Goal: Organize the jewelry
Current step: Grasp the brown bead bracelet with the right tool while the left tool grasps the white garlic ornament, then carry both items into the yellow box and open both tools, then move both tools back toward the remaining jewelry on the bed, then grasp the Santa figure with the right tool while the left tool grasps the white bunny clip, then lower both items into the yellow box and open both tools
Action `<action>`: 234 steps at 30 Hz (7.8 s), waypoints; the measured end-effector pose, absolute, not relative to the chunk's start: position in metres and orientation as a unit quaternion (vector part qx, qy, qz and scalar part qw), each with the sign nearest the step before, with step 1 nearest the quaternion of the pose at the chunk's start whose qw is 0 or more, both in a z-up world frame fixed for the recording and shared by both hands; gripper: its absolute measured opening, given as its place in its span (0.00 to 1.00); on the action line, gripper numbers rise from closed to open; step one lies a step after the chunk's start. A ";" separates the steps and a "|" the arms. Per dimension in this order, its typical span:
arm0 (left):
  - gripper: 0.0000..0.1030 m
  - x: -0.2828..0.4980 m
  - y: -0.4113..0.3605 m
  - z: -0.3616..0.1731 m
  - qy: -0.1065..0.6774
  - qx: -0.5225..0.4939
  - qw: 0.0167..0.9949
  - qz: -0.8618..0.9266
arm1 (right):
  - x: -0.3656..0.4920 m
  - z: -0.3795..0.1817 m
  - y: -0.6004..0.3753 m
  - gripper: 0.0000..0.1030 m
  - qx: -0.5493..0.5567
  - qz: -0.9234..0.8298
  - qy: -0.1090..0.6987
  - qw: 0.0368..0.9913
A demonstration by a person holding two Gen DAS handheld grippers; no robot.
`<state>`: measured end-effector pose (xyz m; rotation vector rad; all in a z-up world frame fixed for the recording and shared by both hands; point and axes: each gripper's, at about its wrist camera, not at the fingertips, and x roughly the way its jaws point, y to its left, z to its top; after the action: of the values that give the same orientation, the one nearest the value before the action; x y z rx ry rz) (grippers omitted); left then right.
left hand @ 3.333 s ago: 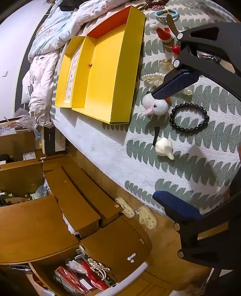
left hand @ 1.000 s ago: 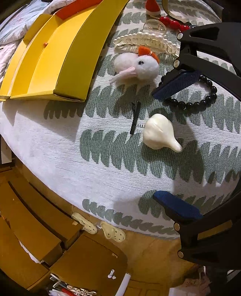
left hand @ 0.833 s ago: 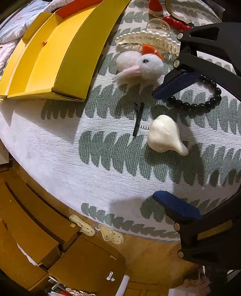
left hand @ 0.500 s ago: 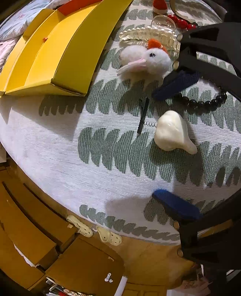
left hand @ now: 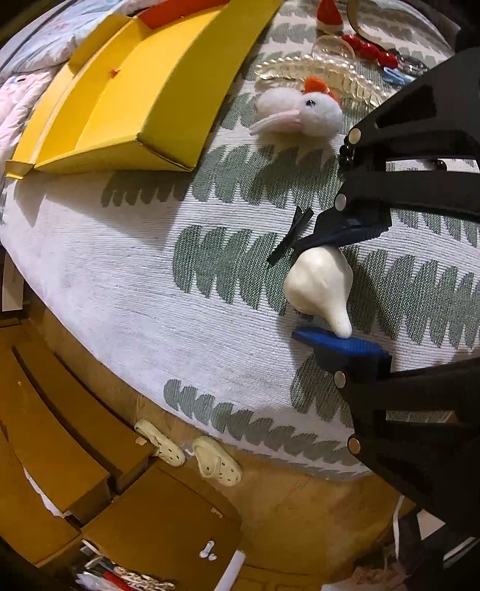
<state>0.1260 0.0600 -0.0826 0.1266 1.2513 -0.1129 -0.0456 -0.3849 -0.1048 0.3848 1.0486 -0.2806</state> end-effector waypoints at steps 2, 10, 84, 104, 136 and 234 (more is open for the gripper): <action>0.41 0.128 0.061 -0.081 0.583 0.055 0.808 -0.057 | -0.052 -0.099 -0.388 0.19 0.202 -0.126 0.483 0.843; 0.41 0.117 0.054 -0.064 0.562 0.041 0.821 -0.088 | -0.080 -0.069 -0.395 0.19 0.242 -0.113 0.436 0.860; 0.69 0.294 -0.185 -0.074 0.558 0.095 0.808 -0.162 | 0.248 -0.070 -0.306 0.29 0.120 -0.019 0.472 0.873; 0.83 0.175 -0.092 0.030 0.475 0.095 0.861 -0.154 | 0.060 0.024 -0.298 0.94 0.079 -0.002 0.341 0.937; 0.84 0.119 -0.047 -0.071 0.588 0.097 0.788 -0.157 | -0.010 -0.071 -0.197 0.61 0.050 0.043 0.477 0.877; 0.67 0.263 -0.133 -0.048 0.579 0.011 0.788 -0.211 | 0.171 -0.064 -0.290 0.66 0.095 0.024 0.474 0.875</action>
<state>0.2632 -0.1333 -0.0480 0.0238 1.2465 -0.4542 0.1713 -0.2899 -0.0638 0.1978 0.9906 0.0495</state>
